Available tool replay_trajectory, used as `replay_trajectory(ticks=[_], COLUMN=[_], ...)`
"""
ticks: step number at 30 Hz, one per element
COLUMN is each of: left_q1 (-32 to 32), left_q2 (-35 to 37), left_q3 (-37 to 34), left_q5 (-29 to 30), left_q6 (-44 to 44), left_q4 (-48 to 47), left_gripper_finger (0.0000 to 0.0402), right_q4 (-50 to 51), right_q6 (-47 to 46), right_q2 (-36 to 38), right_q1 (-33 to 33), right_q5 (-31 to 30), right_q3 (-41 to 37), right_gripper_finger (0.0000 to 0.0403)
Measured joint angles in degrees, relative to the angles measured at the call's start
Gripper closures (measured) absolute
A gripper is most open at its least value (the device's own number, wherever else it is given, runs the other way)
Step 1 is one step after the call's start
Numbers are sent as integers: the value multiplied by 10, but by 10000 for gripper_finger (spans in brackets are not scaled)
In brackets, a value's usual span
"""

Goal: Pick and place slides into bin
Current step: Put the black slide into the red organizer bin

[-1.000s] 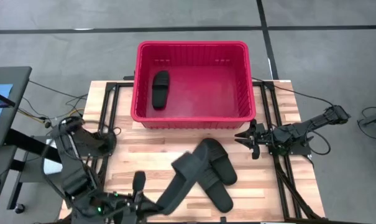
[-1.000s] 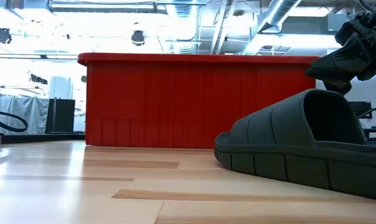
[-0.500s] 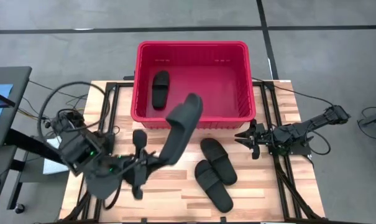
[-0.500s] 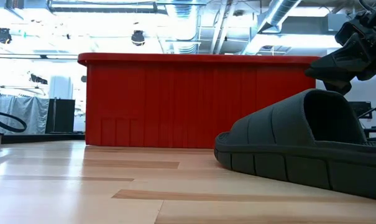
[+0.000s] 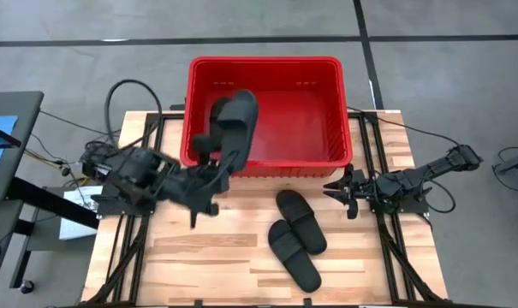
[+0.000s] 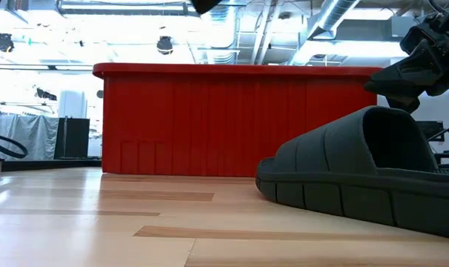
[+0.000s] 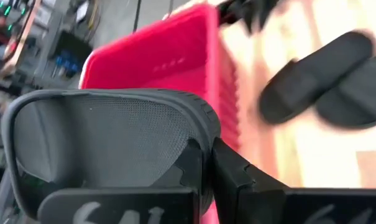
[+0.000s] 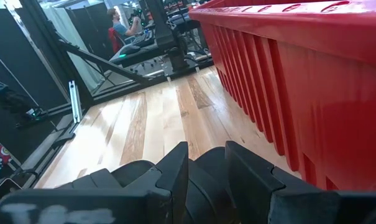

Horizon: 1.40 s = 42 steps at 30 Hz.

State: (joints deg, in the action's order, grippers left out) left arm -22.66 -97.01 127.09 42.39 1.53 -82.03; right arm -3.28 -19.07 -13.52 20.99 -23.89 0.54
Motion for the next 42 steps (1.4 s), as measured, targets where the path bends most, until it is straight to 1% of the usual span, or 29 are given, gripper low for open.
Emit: replay_trajectory(ticks=[2, 10, 14, 16, 19, 23, 27, 29, 31, 33, 36, 38, 42], left_q1=[25, 146, 218, 255, 300, 345, 376, 383, 389, 397, 413, 421, 428], left_q2=[0, -1, 0, -1, -1, -1, 0, 9, 28, 51, 86, 102, 99], left_q3=[0, 0, -12, -23, -49, -93, -148, -189, -233, -278, -328, -344, -355], left_q5=[-6, -88, -164, -211, -268, -302, -363, -371, -371, -370, -373, -372, -372], left_q6=[13, 72, 113, 137, 161, 190, 190, 192, 194, 194, 194, 187, 171], left_q4=[-6, -3, 34, 48, 72, 82, 81, 85, 108, 157, 237, 280, 346], left_gripper_finger=[401, 401, 401, 401, 401, 401, 401, 401, 401, 401, 401, 401, 401], right_q4=[0, 0, 0, 0, 0, 0, 0, 0, 0, 0, 0, 0, 0], right_q6=[0, 0, 0, 0, 0, 0, 0, 0, 0, 0, 0, 0, 0], right_q2=[0, 0, 0, 0, 0, 0, 0, 0, 0, 0, 0, 0, 0], right_q1=[0, 0, 0, 0, 0, 0, 0, 0, 0, 0, 0, 0, 0], right_q5=[0, 0, 0, 0, 0, 0, 0, 0, 0, 0, 0, 0, 0], right_q3=[0, 0, 0, 0, 0, 0, 0, 0, 0, 0, 0, 0, 0], right_gripper_finger=[305, 305, 305, 305, 305, 305, 305, 305, 305, 305, 305, 305, 305])
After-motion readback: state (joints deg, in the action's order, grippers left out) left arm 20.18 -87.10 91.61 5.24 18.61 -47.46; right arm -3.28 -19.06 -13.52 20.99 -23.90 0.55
